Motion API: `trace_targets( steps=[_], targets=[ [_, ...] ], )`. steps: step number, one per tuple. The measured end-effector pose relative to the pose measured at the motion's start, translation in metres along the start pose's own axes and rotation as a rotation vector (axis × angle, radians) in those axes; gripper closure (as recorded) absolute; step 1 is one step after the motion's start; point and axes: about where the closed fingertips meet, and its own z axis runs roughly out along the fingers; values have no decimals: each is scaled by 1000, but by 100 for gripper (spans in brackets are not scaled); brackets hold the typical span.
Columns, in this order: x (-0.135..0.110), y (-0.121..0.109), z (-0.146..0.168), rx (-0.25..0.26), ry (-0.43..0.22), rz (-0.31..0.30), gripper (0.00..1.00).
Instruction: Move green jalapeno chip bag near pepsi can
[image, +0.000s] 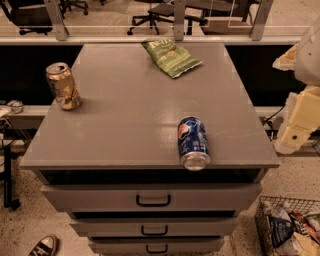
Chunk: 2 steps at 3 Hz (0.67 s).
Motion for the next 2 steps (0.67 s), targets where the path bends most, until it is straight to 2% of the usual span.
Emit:
trace_targets(
  steps=[1, 2],
  targets=[
    [0, 0, 0, 0, 0, 0, 0],
    [-7, -4, 1, 21, -22, 43, 0]
  ],
)
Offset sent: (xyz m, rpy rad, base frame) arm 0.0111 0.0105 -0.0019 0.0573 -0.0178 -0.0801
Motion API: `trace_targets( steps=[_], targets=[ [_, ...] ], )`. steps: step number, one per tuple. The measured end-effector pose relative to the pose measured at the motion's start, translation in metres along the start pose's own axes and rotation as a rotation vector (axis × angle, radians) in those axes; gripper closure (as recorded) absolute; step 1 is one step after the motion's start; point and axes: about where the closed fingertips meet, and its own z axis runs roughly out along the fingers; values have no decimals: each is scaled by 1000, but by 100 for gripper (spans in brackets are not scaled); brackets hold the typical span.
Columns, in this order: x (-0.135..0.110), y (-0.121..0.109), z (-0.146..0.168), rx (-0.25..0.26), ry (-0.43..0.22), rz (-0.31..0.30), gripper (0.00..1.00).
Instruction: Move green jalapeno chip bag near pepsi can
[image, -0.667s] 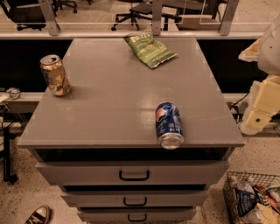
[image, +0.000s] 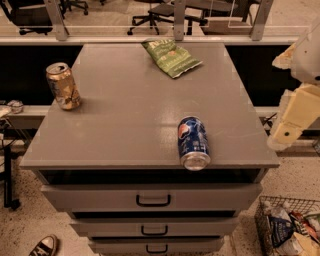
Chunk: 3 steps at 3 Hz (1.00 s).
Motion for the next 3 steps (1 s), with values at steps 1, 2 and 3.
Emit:
trace_targets(
  steps=[1, 2, 3],
  targets=[
    [-20, -25, 17, 47, -67, 8, 0],
    [-48, -78, 40, 129, -196, 3, 0],
    [-74, -122, 62, 177, -325, 14, 0]
  ],
)
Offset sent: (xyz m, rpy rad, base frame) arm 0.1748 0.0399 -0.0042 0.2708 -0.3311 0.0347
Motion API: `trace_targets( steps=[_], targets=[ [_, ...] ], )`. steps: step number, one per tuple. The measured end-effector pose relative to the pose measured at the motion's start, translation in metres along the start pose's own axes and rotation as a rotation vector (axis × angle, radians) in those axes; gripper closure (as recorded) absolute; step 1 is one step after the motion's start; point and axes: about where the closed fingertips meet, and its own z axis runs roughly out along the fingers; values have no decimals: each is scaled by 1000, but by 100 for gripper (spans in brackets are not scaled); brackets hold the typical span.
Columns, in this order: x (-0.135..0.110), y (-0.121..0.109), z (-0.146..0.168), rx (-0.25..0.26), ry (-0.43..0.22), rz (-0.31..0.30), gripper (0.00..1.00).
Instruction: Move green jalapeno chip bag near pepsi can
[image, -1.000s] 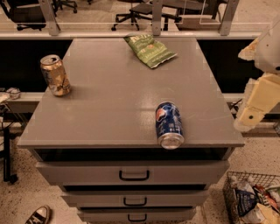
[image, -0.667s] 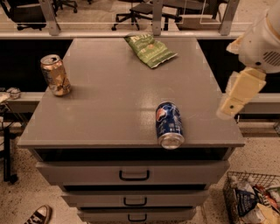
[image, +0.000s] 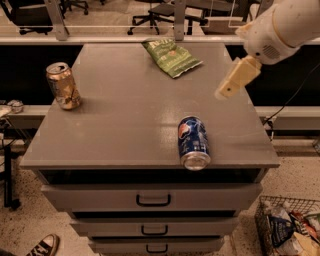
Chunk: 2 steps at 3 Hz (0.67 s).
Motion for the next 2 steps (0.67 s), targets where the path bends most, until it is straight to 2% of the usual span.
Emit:
trace_targets(
  steps=[1, 2],
  targets=[
    [-21, -39, 40, 34, -130, 14, 0],
    [-32, -72, 76, 21, -214, 32, 0]
  ],
)
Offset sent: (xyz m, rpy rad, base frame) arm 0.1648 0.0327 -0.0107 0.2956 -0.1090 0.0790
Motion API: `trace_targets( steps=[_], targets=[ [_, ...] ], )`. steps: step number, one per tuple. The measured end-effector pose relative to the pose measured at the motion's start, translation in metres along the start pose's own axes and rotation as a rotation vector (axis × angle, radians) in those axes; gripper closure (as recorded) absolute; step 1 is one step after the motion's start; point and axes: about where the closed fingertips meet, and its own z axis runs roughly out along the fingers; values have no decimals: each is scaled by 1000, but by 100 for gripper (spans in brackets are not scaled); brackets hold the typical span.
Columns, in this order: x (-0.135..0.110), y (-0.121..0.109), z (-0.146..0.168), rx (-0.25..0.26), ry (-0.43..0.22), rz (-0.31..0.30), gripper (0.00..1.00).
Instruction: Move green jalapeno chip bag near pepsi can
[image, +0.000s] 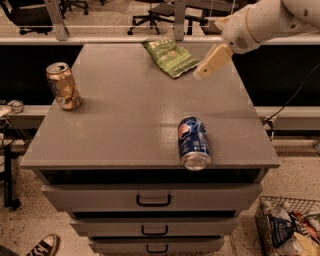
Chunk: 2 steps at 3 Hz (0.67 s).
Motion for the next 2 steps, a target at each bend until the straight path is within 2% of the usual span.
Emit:
trace_targets(
  steps=[1, 2],
  targets=[
    [-4, -11, -3, 21, -17, 2, 0],
    [-4, -10, 1, 30, -21, 13, 0]
  ],
)
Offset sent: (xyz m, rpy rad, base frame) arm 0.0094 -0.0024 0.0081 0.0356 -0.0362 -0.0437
